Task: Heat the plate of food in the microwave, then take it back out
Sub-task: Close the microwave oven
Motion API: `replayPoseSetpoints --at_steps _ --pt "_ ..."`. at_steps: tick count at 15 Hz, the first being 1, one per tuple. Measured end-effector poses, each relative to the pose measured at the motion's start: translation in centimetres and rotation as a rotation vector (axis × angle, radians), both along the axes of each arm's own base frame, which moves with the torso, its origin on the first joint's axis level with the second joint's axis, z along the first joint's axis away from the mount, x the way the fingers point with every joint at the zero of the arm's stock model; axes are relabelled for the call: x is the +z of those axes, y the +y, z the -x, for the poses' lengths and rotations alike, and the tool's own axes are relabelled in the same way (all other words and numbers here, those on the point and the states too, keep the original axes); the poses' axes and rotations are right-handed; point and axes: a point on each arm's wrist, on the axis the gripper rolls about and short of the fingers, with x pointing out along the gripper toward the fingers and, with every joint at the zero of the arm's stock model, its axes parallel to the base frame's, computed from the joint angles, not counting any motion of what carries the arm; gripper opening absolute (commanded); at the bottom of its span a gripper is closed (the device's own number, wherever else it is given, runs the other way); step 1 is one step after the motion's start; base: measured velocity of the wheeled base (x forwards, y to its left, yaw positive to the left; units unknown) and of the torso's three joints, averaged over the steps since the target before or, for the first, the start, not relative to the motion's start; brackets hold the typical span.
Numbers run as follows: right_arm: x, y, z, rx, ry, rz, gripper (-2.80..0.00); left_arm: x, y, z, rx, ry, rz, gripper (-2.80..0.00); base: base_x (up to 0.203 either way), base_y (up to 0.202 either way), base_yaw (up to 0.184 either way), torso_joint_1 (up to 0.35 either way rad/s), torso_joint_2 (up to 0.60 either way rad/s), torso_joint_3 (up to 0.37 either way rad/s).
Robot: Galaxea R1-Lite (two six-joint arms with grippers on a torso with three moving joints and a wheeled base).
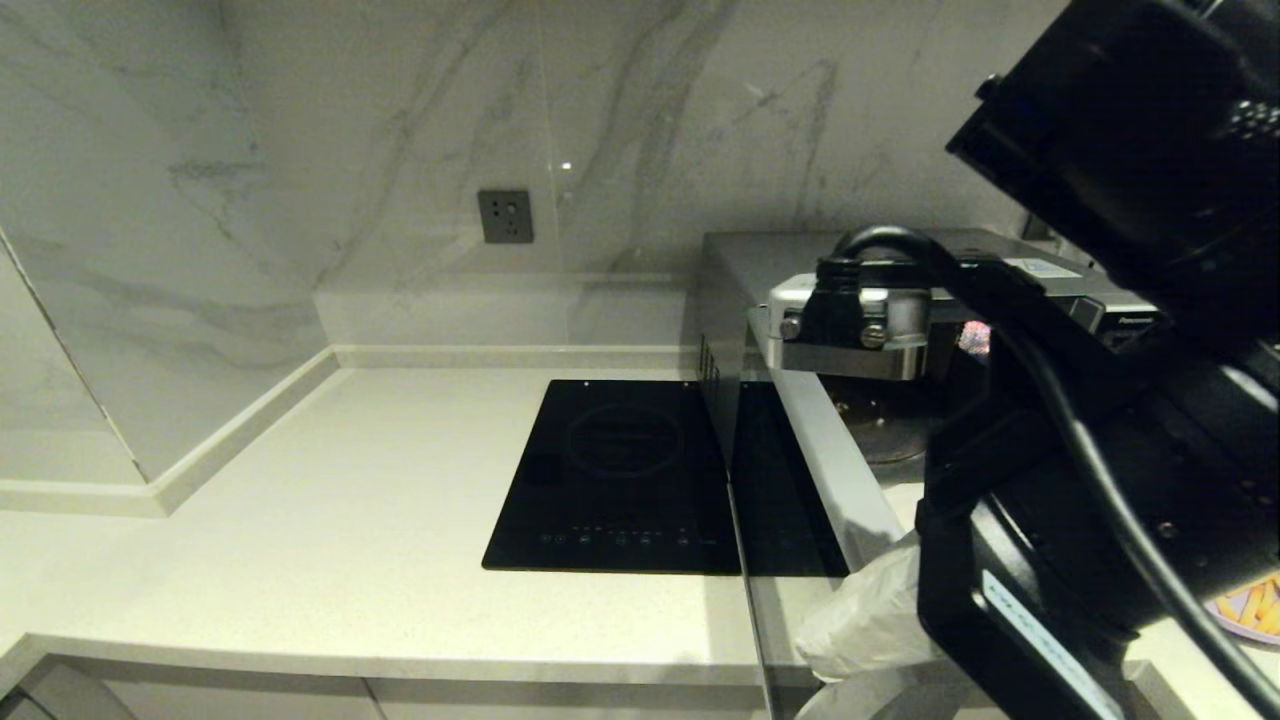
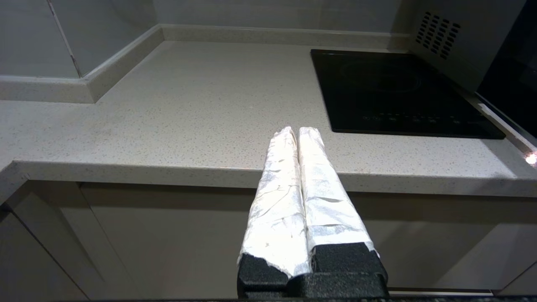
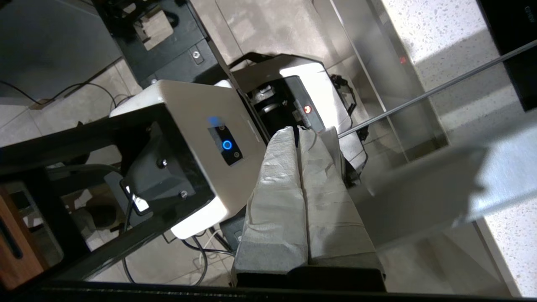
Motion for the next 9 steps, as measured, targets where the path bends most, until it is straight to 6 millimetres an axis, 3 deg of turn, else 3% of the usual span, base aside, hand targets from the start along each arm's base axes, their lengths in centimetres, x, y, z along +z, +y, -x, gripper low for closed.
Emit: replayPoseSetpoints --at_steps 5,9 --pt "-1.1 1.0 -1.2 -0.093 -0.049 0.034 -2.80 0.0 0.0 0.0 -0.001 0.000 0.000 -2.80 0.000 0.000 0.000 0.000 0.00 0.000" --pt "-1.6 -0.7 -2.0 -0.182 -0.079 0.069 -2.80 0.0 0.0 0.0 -0.001 0.000 0.000 -2.80 0.000 0.000 0.000 0.000 0.00 0.000"
